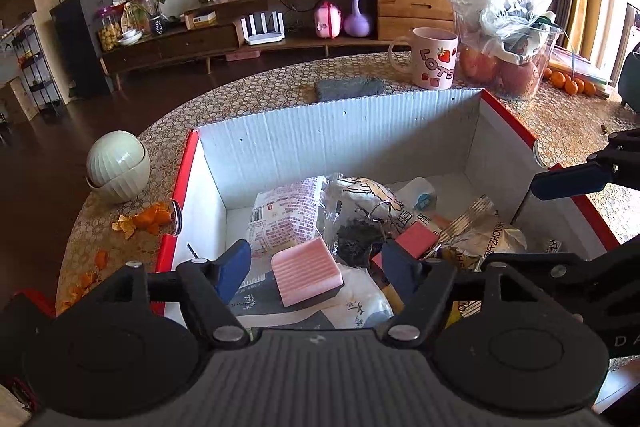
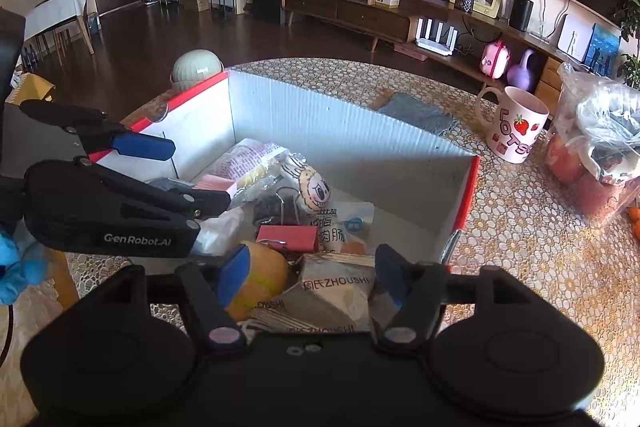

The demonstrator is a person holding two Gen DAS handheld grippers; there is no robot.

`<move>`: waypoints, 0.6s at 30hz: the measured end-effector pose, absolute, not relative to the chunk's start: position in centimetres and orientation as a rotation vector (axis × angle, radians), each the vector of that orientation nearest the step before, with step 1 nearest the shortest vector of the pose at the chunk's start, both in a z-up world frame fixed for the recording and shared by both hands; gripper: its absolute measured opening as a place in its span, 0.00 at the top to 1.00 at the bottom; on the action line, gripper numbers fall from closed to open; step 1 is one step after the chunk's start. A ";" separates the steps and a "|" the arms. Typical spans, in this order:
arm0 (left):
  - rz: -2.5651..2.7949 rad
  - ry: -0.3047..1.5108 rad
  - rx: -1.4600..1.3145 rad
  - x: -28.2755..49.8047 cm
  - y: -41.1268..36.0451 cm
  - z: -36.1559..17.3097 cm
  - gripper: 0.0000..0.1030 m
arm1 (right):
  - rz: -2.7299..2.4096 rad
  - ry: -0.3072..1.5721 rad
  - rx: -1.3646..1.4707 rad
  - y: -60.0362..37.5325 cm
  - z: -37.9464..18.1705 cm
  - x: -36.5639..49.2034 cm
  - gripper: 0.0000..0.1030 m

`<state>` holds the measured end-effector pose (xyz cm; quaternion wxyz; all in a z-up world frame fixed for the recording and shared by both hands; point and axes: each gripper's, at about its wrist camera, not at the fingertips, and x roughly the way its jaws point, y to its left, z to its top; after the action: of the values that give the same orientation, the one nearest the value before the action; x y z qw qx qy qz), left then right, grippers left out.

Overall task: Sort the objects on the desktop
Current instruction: 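Open the left gripper to drop the block while the right gripper releases the clip into the box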

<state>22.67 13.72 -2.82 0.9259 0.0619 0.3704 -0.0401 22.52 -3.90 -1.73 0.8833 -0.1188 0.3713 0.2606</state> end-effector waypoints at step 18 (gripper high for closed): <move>-0.073 0.730 0.085 19.3 12.3 -1.3 0.04 | 0.590 0.672 -0.231 -6.8 0.8 18.4 0.15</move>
<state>19.26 12.31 -1.27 0.9325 0.0413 0.3570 -0.0359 18.43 -6.76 0.80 0.8952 -0.1114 0.3242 0.2848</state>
